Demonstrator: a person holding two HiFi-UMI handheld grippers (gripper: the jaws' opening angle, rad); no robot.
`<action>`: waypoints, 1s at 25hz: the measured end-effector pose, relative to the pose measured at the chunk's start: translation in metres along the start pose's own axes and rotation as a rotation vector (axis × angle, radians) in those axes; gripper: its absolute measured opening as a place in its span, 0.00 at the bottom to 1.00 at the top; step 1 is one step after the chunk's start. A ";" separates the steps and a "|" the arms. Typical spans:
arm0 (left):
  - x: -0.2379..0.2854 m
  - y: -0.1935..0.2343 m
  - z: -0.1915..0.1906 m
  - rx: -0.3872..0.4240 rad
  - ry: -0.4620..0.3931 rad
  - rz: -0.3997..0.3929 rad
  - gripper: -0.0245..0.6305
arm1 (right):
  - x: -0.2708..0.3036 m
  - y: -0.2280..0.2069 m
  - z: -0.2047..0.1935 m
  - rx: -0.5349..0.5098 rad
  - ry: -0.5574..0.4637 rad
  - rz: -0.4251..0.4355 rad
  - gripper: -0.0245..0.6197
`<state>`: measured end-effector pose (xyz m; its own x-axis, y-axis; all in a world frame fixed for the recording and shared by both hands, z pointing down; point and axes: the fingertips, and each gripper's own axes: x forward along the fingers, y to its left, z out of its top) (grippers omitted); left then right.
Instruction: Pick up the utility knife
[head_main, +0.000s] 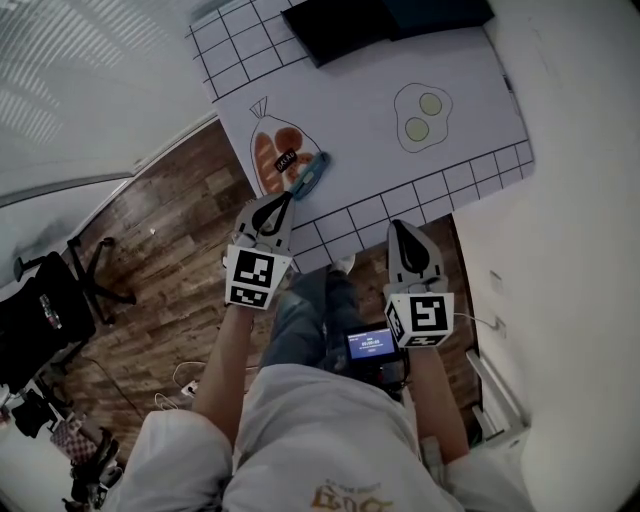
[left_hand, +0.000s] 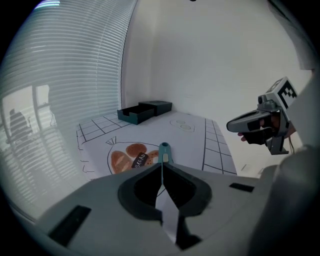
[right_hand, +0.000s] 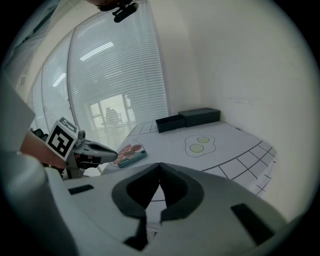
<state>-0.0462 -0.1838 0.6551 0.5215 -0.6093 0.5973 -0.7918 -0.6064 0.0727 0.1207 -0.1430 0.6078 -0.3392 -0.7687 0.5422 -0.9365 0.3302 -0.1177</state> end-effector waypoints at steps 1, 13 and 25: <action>0.002 0.000 0.000 -0.002 0.003 -0.006 0.05 | 0.001 0.000 -0.001 0.003 0.003 0.000 0.05; 0.028 -0.010 -0.008 0.086 0.085 -0.069 0.32 | 0.013 -0.001 -0.004 0.018 0.020 -0.006 0.05; 0.045 -0.003 -0.013 0.060 0.208 -0.072 0.32 | 0.013 -0.013 -0.009 0.053 0.032 -0.035 0.05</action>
<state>-0.0241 -0.2026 0.6921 0.4942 -0.4486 0.7447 -0.7314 -0.6775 0.0773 0.1293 -0.1523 0.6235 -0.3040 -0.7609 0.5732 -0.9514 0.2737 -0.1413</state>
